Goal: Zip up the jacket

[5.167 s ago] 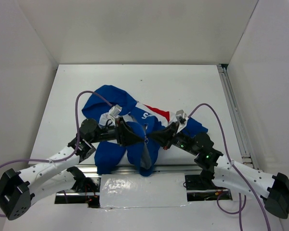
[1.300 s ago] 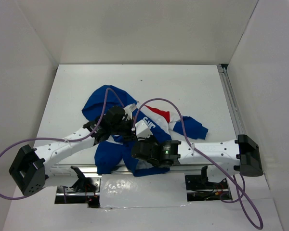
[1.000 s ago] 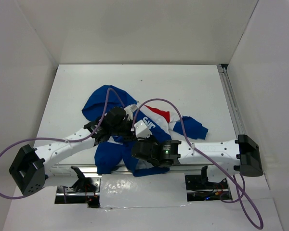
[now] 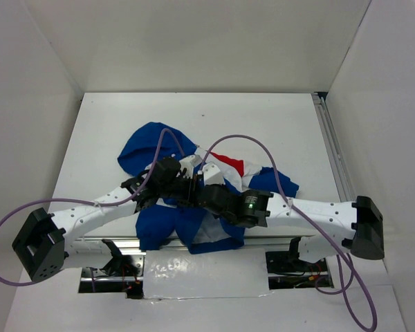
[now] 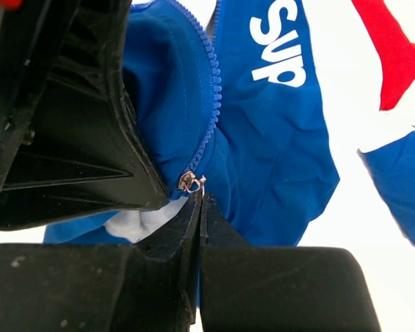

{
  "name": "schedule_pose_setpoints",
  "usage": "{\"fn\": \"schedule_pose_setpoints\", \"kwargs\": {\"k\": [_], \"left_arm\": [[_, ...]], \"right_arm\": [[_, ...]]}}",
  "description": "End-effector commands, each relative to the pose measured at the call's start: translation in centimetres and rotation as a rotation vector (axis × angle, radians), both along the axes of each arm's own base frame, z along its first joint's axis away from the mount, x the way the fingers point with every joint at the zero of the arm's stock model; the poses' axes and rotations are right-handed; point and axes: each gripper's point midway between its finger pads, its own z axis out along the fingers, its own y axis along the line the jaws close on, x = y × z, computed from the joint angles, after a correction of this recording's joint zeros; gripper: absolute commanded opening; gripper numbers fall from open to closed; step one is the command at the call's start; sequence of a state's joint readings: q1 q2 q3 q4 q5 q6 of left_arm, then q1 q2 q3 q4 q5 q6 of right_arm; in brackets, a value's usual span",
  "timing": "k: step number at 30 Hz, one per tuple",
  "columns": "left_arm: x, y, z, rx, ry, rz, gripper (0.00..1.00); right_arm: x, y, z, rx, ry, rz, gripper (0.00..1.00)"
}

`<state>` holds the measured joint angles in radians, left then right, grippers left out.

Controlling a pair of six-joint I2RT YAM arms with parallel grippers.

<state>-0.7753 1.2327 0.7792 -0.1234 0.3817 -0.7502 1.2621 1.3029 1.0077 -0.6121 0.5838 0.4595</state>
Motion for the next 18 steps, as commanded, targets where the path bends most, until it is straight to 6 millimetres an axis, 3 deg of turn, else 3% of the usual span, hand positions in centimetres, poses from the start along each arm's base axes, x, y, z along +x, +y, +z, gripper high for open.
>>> {"fn": "schedule_pose_setpoints", "kwargs": {"k": [1,9,14,18], "left_arm": [[-1.1,-0.8,1.8,-0.072,-0.059,-0.113,0.0],[-3.1,-0.6,0.9,-0.085,-0.027,-0.207,0.0],[-4.4,-0.5,1.4,-0.121,-0.047,-0.273,0.0],[-5.1,0.0,0.8,-0.111,-0.036,-0.277,0.0]], "right_arm": [[0.6,0.5,3.2,0.162,-0.023,-0.019,0.0],[3.1,-1.2,4.4,0.201,-0.138,-0.161,0.0],[4.3,-2.2,2.8,0.083,-0.168,-0.256,0.0],[5.0,-2.7,3.3,0.109,-0.191,-0.276,0.0]]}}
